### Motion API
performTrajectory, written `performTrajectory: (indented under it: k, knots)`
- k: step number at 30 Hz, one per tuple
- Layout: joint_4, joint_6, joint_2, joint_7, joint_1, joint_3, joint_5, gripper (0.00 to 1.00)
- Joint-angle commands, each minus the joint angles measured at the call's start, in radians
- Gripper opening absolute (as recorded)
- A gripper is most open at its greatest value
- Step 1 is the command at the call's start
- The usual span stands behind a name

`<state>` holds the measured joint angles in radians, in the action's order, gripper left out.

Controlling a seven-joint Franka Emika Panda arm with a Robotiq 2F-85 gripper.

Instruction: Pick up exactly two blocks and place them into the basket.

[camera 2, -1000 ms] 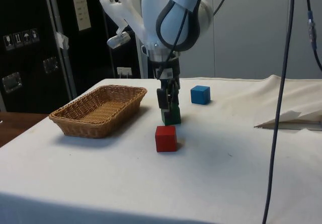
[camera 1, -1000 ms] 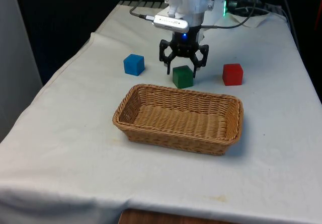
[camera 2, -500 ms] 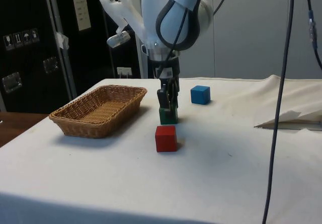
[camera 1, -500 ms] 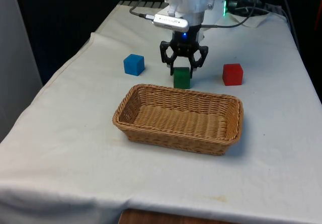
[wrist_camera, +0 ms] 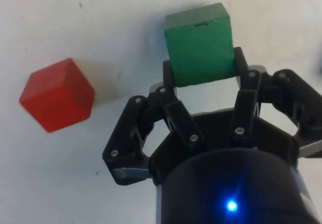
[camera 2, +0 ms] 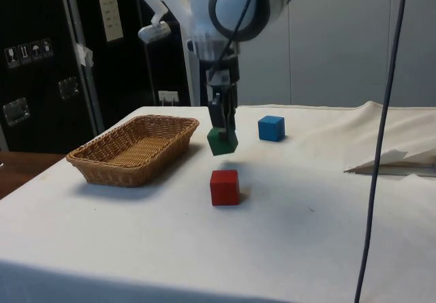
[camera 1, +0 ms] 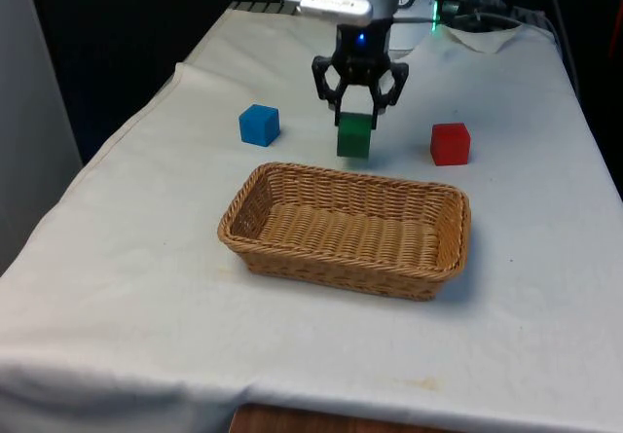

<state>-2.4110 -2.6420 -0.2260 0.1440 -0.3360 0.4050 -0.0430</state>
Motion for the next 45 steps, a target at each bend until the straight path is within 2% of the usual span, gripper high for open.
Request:
performTrajectory:
  k: [1, 6, 7, 8, 10, 16, 17, 18, 22, 25, 26, 28, 34, 35, 39, 44, 45]
  knots:
    - [0.0, 0.012, 0.012, -0.018, -0.007, 0.012, 0.027, 0.01]
    - [0.001, 0.054, 0.062, -0.023, -0.006, 0.013, 0.052, 0.01]
    - [0.0, 0.046, 0.058, -0.005, 0.0, 0.004, 0.029, 0.01]
    - [0.001, 0.06, 0.069, -0.023, -0.005, 0.012, 0.056, 0.01]
    - [0.004, 0.083, 0.095, -0.023, -0.003, 0.012, 0.066, 0.01]
    - [0.01, 0.131, 0.145, -0.025, -0.002, 0.009, 0.078, 0.01]
    - [0.005, 0.122, 0.146, -0.008, 0.0, 0.005, 0.058, 0.01]
    - [0.013, 0.147, 0.159, -0.027, -0.003, 0.006, 0.079, 0.01]
    - [0.03, 0.187, 0.178, -0.024, -0.001, 0.002, 0.077, 0.01]
    - [0.051, 0.219, 0.183, -0.023, -0.002, -0.002, 0.073, 0.01]
    - [0.04, 0.201, 0.184, -0.009, 0.0, -0.001, 0.061, 0.01]
    - [0.075, 0.251, 0.182, -0.022, -0.002, -0.007, 0.068, 0.01]
    - [0.135, 0.324, 0.17, -0.025, -0.003, -0.023, 0.058, 0.01]
    - [0.126, 0.31, 0.177, -0.021, 0.0, -0.022, 0.061, 0.01]
    - [0.17, 0.357, 0.158, -0.028, -0.002, -0.033, 0.052, 0.01]
    - [0.208, 0.372, 0.14, -0.032, 0.0, -0.047, 0.046, 0.01]
    - [0.219, 0.383, 0.134, -0.038, -0.003, -0.051, 0.04, 0.01]
